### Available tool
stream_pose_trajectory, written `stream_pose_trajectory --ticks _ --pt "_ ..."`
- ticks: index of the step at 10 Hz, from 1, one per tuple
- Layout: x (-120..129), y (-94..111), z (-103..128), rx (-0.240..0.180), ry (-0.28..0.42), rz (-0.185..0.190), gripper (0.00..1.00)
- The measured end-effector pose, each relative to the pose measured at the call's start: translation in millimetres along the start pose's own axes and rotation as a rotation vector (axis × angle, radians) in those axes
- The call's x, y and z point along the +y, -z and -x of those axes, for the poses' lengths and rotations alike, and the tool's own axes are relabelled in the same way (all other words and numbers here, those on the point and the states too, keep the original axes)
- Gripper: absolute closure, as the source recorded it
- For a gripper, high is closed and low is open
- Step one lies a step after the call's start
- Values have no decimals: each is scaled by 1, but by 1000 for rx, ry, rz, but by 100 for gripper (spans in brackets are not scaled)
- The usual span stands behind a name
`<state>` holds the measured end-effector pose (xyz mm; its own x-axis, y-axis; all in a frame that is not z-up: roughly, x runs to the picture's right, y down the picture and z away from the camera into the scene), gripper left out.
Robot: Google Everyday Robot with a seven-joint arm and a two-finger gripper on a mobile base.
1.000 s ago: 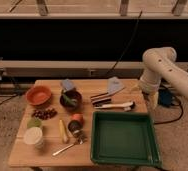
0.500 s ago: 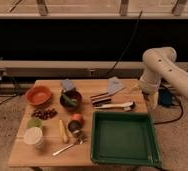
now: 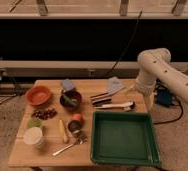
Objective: Wipe tray with sponge
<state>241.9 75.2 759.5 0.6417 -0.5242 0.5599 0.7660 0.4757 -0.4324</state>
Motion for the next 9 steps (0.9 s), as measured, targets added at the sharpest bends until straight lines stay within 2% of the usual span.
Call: stream_pose_trajectory --ticks 3,5,7,9 --pt "-47 -13 33 -4 60 -37 20" --pt "-100 -25 62 -10 116 -75 20" --pt "-140 -36 81 -19 158 -103 20" --pt "-191 -48 105 -35 221 -136 20"
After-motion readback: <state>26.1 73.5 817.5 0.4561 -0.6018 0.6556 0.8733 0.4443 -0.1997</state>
